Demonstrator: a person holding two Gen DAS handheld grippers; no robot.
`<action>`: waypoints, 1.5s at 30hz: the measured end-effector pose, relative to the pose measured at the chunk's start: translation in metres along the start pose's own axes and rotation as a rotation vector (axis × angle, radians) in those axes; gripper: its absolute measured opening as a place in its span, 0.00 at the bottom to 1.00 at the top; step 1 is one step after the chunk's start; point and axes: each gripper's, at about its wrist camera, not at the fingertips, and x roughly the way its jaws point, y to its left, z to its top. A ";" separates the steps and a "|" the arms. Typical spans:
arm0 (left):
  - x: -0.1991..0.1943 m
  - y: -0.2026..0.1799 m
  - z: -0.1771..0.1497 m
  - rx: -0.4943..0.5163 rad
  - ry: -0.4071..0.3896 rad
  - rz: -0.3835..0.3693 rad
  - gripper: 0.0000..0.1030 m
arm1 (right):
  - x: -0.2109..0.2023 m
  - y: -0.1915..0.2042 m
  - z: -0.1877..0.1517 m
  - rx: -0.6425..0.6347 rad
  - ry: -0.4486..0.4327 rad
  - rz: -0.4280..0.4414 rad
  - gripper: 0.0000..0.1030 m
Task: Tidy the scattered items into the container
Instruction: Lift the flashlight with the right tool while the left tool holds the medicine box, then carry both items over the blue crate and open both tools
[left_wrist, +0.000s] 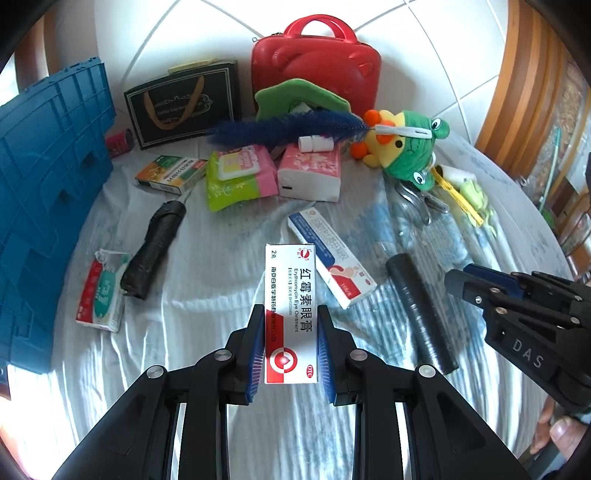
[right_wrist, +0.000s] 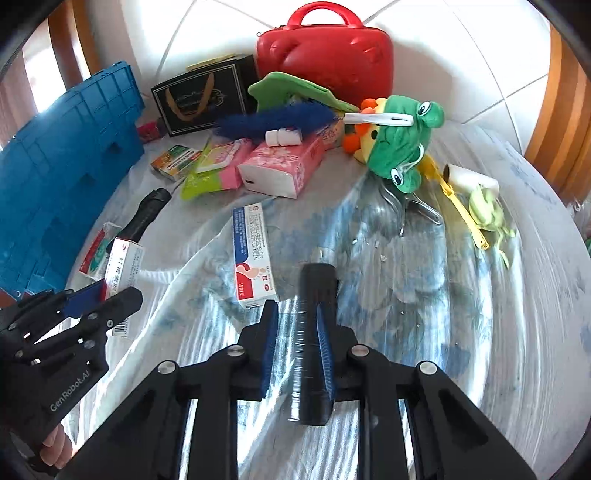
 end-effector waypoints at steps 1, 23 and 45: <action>0.001 0.000 0.000 -0.002 0.003 0.001 0.25 | 0.001 -0.002 0.000 0.009 0.012 0.003 0.21; 0.042 -0.020 0.000 0.017 0.085 0.006 0.25 | 0.118 -0.013 -0.030 0.019 0.181 -0.017 0.34; -0.090 0.026 0.046 -0.102 -0.227 0.155 0.25 | 0.045 0.063 0.030 -0.171 -0.156 0.111 0.34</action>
